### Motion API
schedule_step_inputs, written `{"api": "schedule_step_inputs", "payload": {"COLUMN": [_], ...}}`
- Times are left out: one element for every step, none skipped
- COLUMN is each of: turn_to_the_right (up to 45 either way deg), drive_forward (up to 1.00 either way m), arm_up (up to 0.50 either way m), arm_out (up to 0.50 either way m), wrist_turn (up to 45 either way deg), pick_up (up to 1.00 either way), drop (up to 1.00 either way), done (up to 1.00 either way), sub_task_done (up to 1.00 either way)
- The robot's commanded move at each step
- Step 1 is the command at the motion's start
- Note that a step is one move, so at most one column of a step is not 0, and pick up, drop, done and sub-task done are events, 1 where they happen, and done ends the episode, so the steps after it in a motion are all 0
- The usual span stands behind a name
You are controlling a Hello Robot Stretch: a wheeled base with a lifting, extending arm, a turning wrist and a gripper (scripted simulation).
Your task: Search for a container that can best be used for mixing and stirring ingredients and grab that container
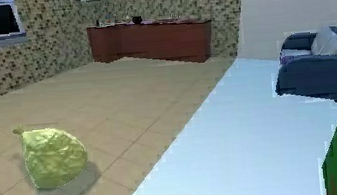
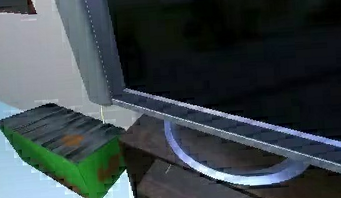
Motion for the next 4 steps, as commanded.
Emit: {"api": "schedule_step_inputs", "payload": {"turn_to_the_right": [-45.0,-24.0,0.0,0.0], "drive_forward": [0.00,0.00,1.00,1.00], "arm_up": [0.00,0.00,0.00,0.00], "arm_out": [0.00,0.00,0.00,0.00], "wrist_turn": [0.0,0.0,0.0,0.0], "pick_up": [0.00,0.00,0.00,0.00], "drop": [0.00,0.00,0.00,0.00], "done": [0.00,0.00,0.00,0.00], "sub_task_done": [0.00,0.00,0.00,0.00]}}
